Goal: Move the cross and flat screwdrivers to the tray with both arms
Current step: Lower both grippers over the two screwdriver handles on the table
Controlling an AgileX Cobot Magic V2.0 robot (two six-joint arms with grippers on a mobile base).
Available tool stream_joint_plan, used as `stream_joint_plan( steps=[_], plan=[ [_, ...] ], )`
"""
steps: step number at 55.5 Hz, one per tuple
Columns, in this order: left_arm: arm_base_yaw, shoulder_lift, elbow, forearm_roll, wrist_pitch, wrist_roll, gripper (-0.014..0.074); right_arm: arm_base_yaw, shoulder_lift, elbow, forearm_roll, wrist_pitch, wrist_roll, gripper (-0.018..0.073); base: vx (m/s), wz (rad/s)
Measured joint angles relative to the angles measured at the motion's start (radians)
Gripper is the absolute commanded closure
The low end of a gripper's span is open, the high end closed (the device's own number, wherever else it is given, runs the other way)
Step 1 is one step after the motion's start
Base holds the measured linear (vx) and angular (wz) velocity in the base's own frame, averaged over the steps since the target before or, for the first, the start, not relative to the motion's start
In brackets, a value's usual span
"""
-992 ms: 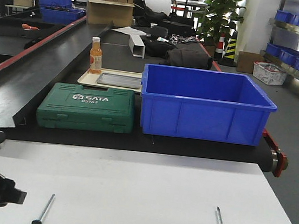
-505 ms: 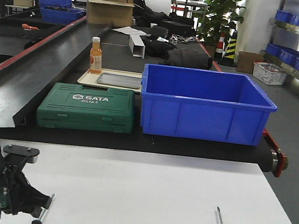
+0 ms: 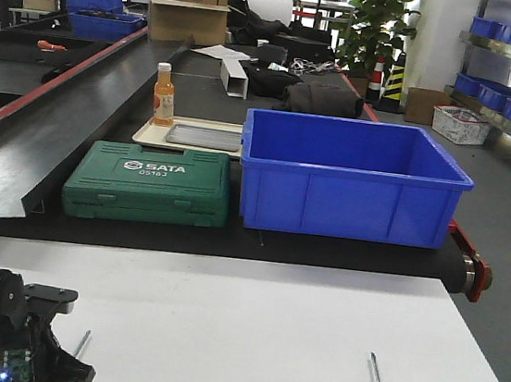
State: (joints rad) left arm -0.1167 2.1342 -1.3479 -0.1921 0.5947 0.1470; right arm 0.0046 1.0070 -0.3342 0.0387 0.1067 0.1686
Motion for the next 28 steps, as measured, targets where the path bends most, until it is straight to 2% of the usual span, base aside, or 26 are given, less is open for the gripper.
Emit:
stream_joint_plan(
  steps=[5,15,22,28],
  plan=[
    [0.000,0.002,-0.004,0.000,-0.001,0.003,0.0101,0.000,0.018,-0.040,0.016,0.054,0.004,0.0040,0.00,0.00],
    [0.000,0.002,-0.005,0.000,0.002,0.021,0.0119,0.000,0.161,-0.231,0.008,0.294,-0.068,0.0040,0.00,0.00],
    [0.000,0.002,-0.006,0.000,0.010,0.025,0.0183,0.000,0.299,-0.383,0.008,0.349,-0.108,0.0040,0.00,0.00],
    [0.000,0.002,-0.006,0.001,0.019,0.027,0.0272,0.000,0.431,-0.506,0.007,0.358,-0.123,0.0040,0.00,0.00]
  ],
)
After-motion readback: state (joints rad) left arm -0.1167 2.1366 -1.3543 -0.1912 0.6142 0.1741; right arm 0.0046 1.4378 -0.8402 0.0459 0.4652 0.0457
